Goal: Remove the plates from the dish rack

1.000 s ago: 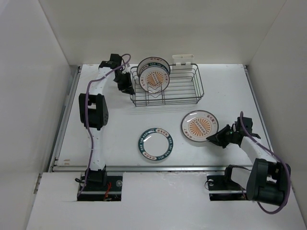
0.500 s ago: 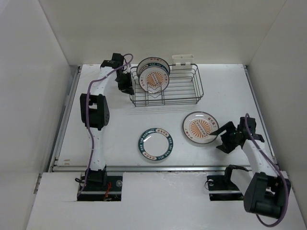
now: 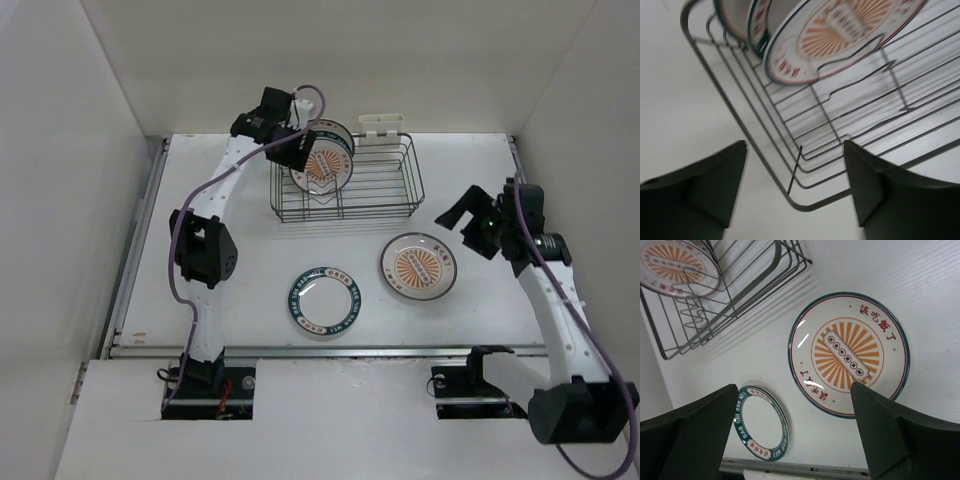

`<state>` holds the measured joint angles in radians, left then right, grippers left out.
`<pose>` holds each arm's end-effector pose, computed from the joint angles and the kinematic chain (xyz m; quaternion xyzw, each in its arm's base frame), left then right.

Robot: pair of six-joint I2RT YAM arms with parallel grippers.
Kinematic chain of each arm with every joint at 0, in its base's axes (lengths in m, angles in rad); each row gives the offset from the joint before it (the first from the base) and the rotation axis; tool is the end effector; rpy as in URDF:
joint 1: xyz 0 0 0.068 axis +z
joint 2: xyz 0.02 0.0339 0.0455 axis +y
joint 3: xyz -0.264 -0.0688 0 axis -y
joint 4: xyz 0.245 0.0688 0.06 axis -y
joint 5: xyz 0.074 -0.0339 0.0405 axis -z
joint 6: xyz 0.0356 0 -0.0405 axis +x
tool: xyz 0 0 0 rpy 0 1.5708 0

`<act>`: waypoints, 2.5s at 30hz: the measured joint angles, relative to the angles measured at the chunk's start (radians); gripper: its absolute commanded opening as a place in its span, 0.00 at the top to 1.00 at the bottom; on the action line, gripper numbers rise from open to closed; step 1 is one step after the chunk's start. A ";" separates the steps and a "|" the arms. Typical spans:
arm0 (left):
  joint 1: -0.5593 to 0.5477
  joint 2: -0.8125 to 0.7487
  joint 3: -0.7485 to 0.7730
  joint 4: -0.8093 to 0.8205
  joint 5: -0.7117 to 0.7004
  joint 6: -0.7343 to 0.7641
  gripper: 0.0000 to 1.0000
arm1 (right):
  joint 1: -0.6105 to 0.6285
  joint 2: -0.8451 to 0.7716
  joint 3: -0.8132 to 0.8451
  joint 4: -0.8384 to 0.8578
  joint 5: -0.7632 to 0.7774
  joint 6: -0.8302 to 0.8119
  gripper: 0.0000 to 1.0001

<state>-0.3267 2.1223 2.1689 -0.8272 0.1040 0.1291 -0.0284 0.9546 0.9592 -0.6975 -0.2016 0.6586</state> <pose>0.4515 -0.1569 0.3327 0.2277 0.8934 -0.0857 0.3778 0.1960 0.0016 0.3205 0.2630 0.8624 0.2176 0.3738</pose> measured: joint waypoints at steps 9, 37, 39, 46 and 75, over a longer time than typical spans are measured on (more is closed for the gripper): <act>-0.070 0.085 0.236 0.085 -0.018 0.160 0.50 | 0.150 0.275 0.191 0.010 0.051 -0.119 0.00; -0.050 0.260 0.235 0.142 -0.037 0.196 0.51 | 0.229 0.228 0.205 0.008 0.052 -0.173 0.00; -0.047 0.269 0.235 0.140 -0.033 0.196 0.57 | 0.233 0.220 0.205 0.006 0.052 -0.173 0.00; -0.028 0.275 0.236 0.129 -0.037 0.206 0.94 | 0.233 0.191 0.205 -0.006 0.052 -0.173 0.00; 0.014 -0.100 0.183 -0.124 0.372 0.046 1.00 | 0.264 0.203 0.205 -0.005 0.042 -0.173 0.00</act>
<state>-0.3126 2.0224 2.3524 -0.9508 0.4759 0.1749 0.2359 1.1576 1.1645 -0.7025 -0.1593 0.4854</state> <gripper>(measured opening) 0.039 0.999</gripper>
